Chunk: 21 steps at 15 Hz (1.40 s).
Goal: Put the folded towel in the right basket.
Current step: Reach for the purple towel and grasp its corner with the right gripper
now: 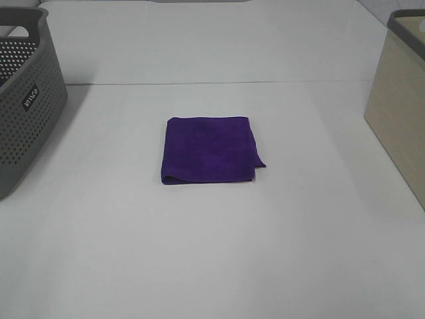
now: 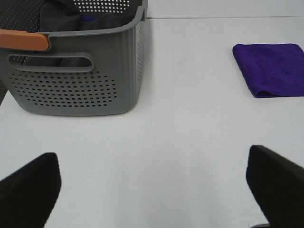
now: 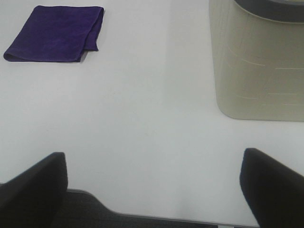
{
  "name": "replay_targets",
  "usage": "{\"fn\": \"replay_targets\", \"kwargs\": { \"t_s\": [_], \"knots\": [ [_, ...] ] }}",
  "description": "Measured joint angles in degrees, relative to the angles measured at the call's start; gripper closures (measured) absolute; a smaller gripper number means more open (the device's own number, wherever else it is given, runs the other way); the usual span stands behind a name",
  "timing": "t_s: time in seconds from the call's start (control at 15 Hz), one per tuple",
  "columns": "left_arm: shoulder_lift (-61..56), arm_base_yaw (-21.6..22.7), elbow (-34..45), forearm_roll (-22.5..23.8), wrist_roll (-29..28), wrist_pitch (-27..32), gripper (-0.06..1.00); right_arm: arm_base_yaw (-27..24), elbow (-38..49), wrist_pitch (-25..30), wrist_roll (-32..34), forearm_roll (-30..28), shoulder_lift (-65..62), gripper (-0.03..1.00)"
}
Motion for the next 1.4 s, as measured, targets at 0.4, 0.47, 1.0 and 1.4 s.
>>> {"fn": "replay_targets", "kwargs": {
  "t_s": [0.4, 0.47, 1.0, 1.4],
  "knots": [
    [0.0, 0.0, 0.0, 0.0, 0.0, 0.0, -0.05, 0.0, 0.0, 0.0, -0.1, -1.5, 0.0, 0.02],
    [0.0, 0.0, 0.0, 0.0, 0.0, 0.0, -0.05, 0.0, 0.0, 0.0, -0.1, -1.5, 0.0, 0.02],
    [0.0, 0.0, 0.0, 0.0, 0.0, 0.0, -0.05, 0.0, 0.0, 0.0, -0.1, -1.5, 0.0, 0.02],
    [0.0, 0.0, 0.0, 0.0, 0.0, 0.0, -0.05, 0.0, 0.0, 0.0, -0.1, -1.5, 0.0, 0.02]
  ]
}}
